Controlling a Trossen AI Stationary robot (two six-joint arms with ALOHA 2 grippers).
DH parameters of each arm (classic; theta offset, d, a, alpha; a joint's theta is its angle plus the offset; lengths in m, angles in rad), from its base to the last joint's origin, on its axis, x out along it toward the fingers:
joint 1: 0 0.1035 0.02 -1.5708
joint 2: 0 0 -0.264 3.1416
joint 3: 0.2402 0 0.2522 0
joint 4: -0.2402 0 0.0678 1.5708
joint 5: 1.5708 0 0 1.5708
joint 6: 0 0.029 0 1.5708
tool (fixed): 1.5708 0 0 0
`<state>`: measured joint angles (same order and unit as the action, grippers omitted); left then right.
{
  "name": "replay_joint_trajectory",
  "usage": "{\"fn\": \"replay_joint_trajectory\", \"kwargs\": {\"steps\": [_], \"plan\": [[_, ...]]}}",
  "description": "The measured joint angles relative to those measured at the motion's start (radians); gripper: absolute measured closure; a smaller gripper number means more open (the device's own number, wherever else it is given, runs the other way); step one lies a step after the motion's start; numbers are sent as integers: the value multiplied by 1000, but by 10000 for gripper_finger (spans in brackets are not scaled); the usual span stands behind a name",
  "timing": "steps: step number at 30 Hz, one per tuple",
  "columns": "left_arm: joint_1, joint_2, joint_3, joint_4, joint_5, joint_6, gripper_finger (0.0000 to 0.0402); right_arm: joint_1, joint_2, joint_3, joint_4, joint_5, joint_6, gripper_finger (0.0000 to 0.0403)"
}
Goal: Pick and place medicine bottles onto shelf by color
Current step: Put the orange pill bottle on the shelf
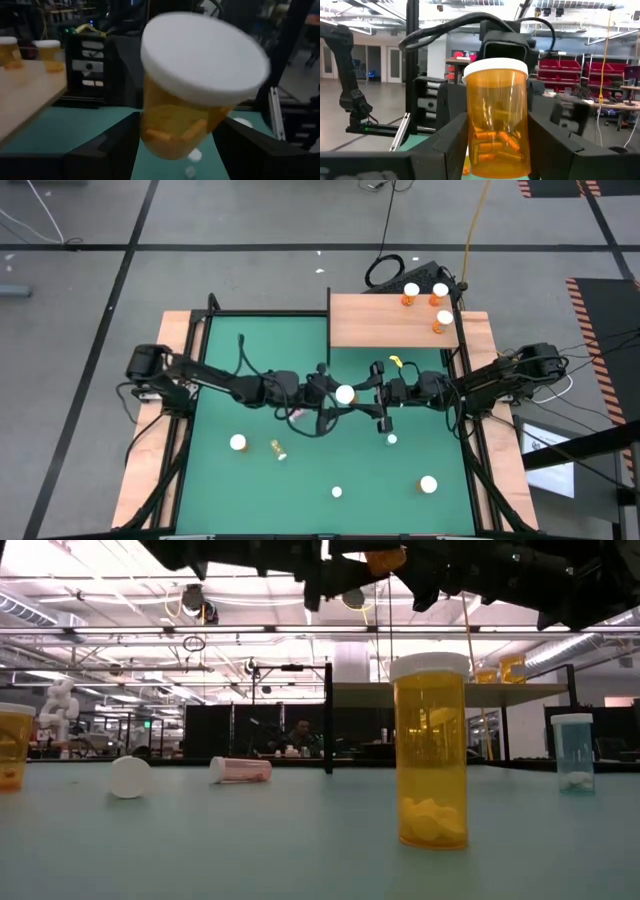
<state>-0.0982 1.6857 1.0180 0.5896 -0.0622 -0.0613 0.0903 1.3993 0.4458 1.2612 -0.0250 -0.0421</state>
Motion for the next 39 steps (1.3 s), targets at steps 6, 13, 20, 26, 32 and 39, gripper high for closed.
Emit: {"fn": "replay_joint_trajectory", "kwargs": {"steps": [6,13,20,26,32,39], "plan": [[0,-49,1,-94,-1,-1,160,-4,2,-1,-15,-2,19,222],[0,-51,1,-109,2,-8,160,-4,1,-1,-22,-2,39,222],[11,-51,1,-118,13,-12,160,-5,1,-1,-27,2,42,222],[29,-51,1,-122,25,-21,160,-7,1,-2,-27,9,57,222],[31,-39,1,-110,28,-19,160,-7,1,-3,-29,8,60,222],[31,-24,1,-96,39,2,160,-9,1,-2,-30,4,61,222]]}}
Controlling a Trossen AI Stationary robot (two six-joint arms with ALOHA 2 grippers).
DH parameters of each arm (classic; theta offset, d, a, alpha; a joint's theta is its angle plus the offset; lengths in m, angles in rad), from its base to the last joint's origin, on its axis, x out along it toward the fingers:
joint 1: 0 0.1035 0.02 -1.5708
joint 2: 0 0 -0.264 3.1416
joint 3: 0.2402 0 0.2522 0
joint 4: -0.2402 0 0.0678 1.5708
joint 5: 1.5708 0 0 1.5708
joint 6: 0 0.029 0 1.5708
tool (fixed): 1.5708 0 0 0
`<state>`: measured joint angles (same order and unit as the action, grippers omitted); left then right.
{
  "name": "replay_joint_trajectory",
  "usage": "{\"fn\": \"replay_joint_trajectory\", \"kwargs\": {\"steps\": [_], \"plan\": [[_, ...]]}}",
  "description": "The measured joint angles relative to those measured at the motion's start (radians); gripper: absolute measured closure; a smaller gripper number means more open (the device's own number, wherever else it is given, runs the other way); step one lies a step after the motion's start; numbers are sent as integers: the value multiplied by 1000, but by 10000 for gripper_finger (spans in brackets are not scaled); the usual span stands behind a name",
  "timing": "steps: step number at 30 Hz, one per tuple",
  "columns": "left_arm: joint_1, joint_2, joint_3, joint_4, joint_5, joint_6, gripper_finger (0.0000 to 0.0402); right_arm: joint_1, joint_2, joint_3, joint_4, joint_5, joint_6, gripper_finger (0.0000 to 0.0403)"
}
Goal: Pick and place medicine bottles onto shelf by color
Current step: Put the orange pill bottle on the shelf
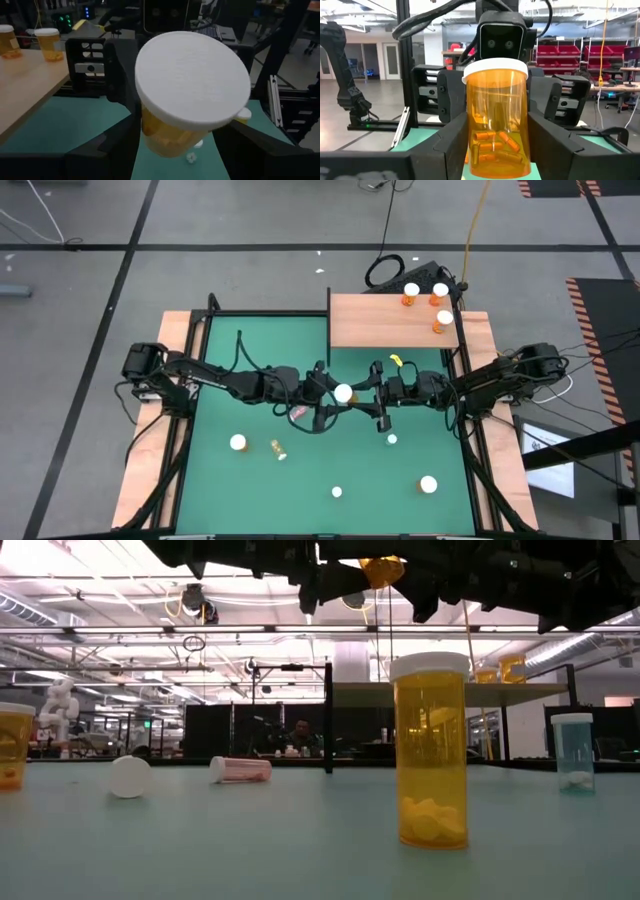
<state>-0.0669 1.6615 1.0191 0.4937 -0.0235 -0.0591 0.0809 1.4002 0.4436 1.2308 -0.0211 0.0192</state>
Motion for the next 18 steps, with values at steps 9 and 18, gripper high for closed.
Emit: {"fn": "replay_joint_trajectory", "kwargs": {"steps": [9,18], "plan": [[6,30,1,-6,7,30,160,-3,0,1,5,-7,26,222],[21,95,1,137,18,-8,160,-4,-1,1,-12,-1,25,222]]}}
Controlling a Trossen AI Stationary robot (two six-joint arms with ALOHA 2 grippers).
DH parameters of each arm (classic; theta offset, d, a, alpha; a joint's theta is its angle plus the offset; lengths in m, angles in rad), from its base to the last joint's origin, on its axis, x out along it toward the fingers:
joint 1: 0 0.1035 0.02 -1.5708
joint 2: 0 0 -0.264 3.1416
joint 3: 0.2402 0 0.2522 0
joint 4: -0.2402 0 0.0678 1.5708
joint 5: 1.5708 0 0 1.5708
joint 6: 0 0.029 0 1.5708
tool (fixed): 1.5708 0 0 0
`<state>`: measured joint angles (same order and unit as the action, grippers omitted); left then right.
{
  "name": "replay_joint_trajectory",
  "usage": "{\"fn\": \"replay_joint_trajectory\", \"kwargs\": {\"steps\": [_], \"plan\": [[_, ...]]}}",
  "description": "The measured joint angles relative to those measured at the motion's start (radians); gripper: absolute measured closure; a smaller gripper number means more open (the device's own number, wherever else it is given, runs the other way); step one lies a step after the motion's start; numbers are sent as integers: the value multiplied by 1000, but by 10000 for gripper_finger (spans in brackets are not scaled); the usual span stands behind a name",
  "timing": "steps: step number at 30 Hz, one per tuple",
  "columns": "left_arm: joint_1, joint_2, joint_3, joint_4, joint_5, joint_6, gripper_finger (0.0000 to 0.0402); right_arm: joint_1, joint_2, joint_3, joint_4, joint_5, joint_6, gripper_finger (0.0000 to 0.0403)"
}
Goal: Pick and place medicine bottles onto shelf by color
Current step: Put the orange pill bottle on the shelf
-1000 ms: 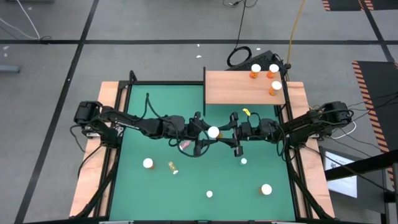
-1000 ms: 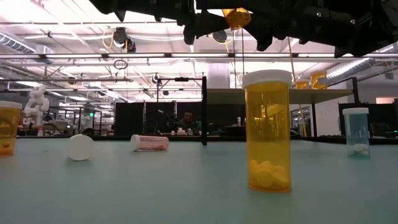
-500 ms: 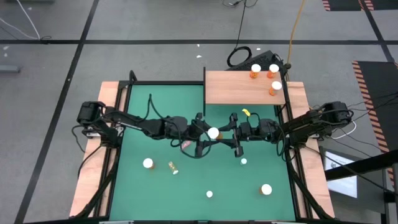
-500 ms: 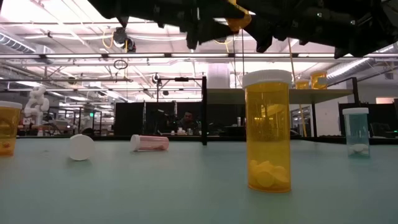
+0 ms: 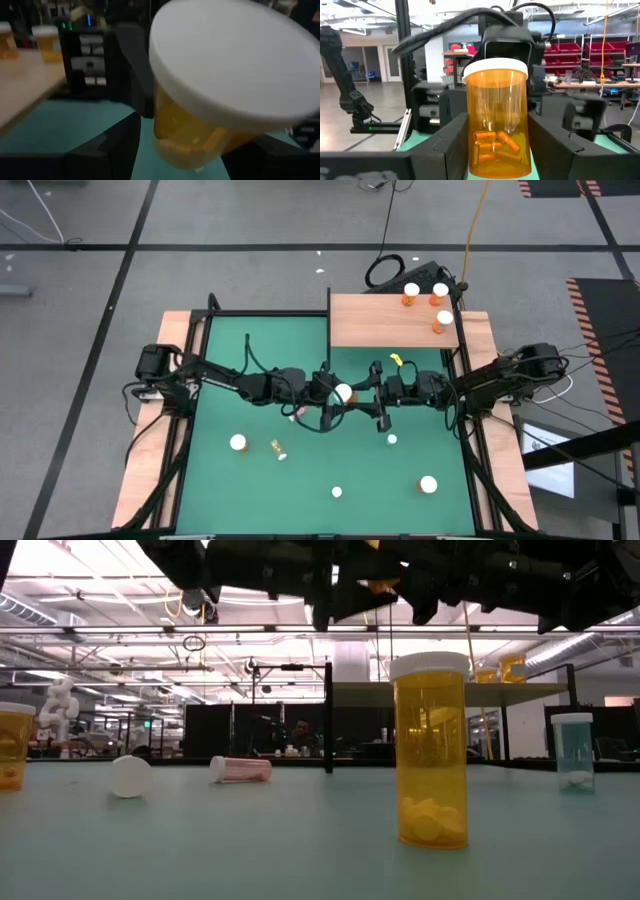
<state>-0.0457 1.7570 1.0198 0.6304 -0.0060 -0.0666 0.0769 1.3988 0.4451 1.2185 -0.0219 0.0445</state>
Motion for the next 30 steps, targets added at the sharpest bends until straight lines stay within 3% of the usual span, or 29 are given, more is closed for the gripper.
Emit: {"fn": "replay_joint_trajectory", "kwargs": {"steps": [13,23,30], "plan": [[11,21,-1,28,6,9,163,-14,1,1,-32,-1,20,222],[11,21,-1,25,11,31,227,-14,1,1,-34,3,23,222],[11,21,-1,24,11,31,201,-14,1,1,-34,3,22,216]]}}
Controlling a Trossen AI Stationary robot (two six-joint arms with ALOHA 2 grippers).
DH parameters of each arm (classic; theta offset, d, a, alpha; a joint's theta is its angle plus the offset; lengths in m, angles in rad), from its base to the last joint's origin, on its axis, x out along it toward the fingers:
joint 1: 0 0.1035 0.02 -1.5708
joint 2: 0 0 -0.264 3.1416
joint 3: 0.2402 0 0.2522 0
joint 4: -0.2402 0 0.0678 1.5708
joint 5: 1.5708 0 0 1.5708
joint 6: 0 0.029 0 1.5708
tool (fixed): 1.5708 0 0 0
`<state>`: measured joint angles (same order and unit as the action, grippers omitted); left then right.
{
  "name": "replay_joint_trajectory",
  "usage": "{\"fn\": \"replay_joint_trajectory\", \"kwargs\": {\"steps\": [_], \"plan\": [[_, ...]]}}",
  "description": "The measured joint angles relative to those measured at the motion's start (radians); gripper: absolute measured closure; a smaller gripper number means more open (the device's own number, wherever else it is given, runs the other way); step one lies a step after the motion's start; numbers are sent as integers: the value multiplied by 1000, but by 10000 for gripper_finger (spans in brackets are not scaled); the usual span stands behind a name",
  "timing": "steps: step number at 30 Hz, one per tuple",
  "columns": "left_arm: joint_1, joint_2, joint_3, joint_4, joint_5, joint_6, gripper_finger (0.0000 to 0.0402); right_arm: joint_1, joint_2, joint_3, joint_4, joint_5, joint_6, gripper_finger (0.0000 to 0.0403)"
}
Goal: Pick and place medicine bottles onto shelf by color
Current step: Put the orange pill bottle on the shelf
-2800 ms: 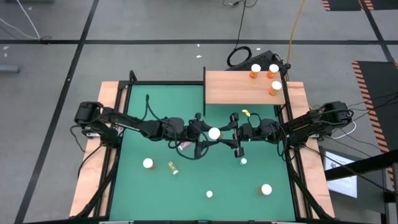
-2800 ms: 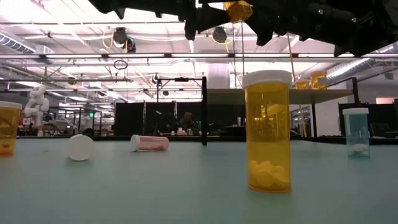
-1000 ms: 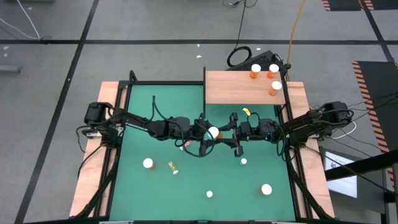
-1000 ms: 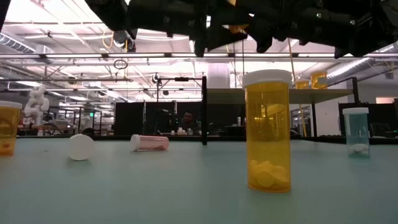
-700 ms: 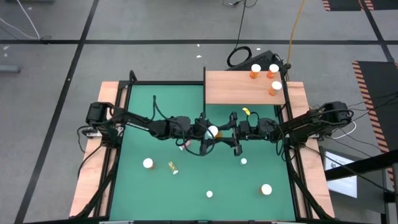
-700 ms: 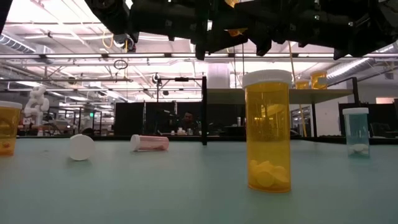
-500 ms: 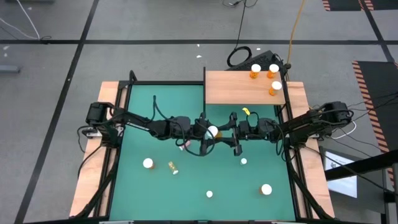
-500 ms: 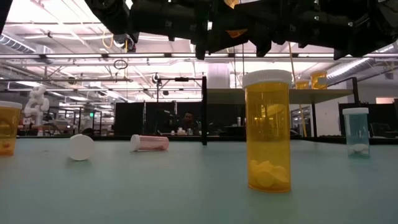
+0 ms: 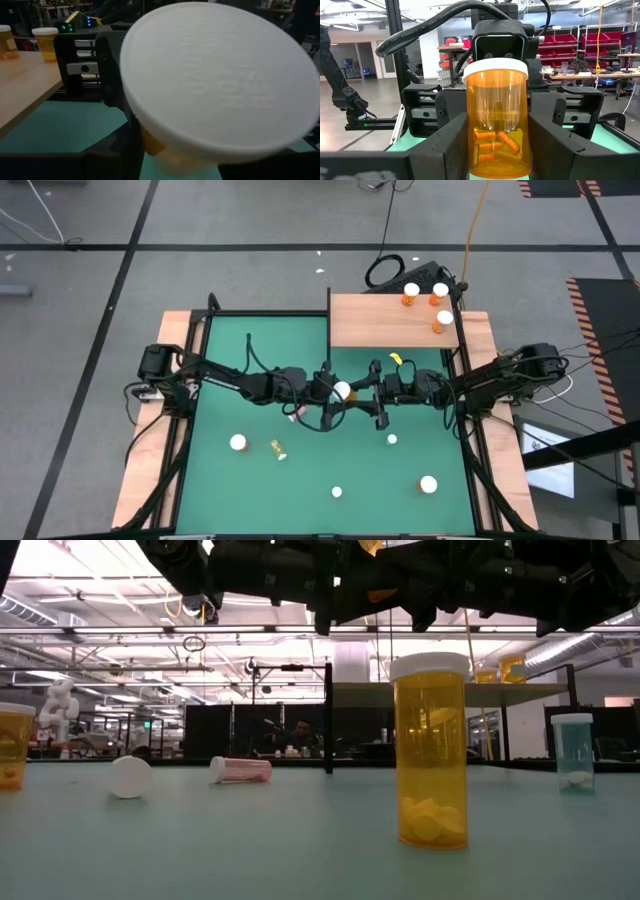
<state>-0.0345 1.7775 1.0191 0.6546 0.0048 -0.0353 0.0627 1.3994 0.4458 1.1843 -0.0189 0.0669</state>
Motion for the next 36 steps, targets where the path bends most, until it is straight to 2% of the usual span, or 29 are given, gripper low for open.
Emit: {"fn": "replay_joint_trajectory", "kwargs": {"steps": [6,10,13,16,20,23,28,31,36], "plan": [[1,0,0,-66,-5,27,224,1,-14,0,-71,5,33,147],[6,0,0,-160,-10,54,228,1,-89,-1,-286,24,68,95],[14,0,0,-238,-15,69,211,2,-166,-1,-432,76,104,72],[22,0,0,-295,-18,87,200,2,-236,-1,-508,124,130,63],[36,0,0,-342,-19,109,215,1,-287,6,-533,157,134,63],[43,-1,0,-373,-18,129,226,-8,-284,66,-681,170,129,63],[52,-1,0,-403,-17,138,206,-26,-208,263,-1055,174,110,63],[53,-2,0,-419,-17,156,199,-26,-160,356,-1120,168,55,63],[52,-2,0,-433,-16,162,224,-31,-105,414,-1129,52,8,63]]}}
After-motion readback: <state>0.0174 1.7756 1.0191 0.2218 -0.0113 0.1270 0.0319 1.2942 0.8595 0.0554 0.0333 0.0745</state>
